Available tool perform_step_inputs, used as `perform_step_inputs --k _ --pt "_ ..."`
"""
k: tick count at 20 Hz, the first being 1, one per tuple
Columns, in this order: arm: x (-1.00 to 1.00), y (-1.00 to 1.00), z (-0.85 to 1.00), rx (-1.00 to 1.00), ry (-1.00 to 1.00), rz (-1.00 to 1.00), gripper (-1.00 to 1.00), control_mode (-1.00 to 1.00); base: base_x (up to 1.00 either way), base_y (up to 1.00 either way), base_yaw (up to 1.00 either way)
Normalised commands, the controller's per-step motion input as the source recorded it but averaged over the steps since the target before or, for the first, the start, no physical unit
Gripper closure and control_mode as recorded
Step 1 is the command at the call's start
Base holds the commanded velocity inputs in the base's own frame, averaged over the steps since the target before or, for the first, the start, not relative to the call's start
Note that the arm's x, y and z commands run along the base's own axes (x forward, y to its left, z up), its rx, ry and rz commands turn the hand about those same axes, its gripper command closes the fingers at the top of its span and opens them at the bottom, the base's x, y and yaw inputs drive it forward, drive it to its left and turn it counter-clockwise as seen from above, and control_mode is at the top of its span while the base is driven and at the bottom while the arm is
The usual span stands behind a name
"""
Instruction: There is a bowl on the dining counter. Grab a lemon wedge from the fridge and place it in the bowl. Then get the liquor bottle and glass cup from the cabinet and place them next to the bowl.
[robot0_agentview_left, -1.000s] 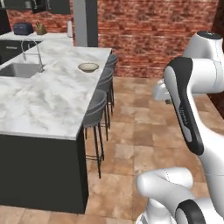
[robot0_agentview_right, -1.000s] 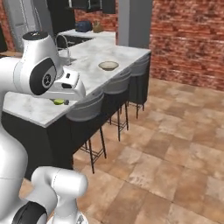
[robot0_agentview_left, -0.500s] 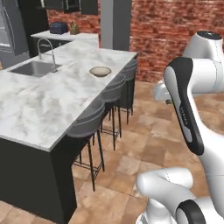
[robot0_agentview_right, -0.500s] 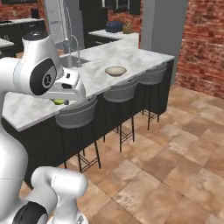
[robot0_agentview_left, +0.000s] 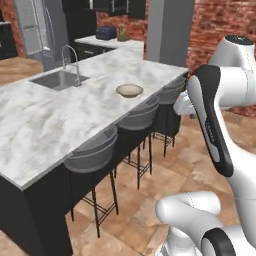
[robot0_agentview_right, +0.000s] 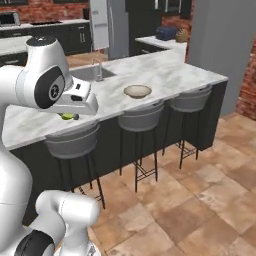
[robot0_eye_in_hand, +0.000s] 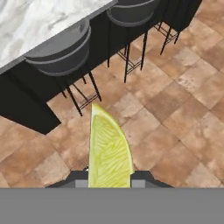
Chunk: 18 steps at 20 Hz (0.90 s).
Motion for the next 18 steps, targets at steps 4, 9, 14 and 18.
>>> perform_step_inputs --k 4,9,14,18 --pt "0.00 0.00 0.00 0.00 0.00 0.00 1.00 1.00 0.59 -0.97 0.44" --pt "0.00 0.00 0.00 0.00 0.00 0.00 1.00 1.00 0.58 -0.98 0.43" --pt "0.00 0.00 0.00 0.00 0.00 0.00 1.00 1.00 0.47 -1.00 0.40" --pt "0.00 0.00 0.00 0.00 0.00 0.00 1.00 1.00 0.46 -1.00 0.39"
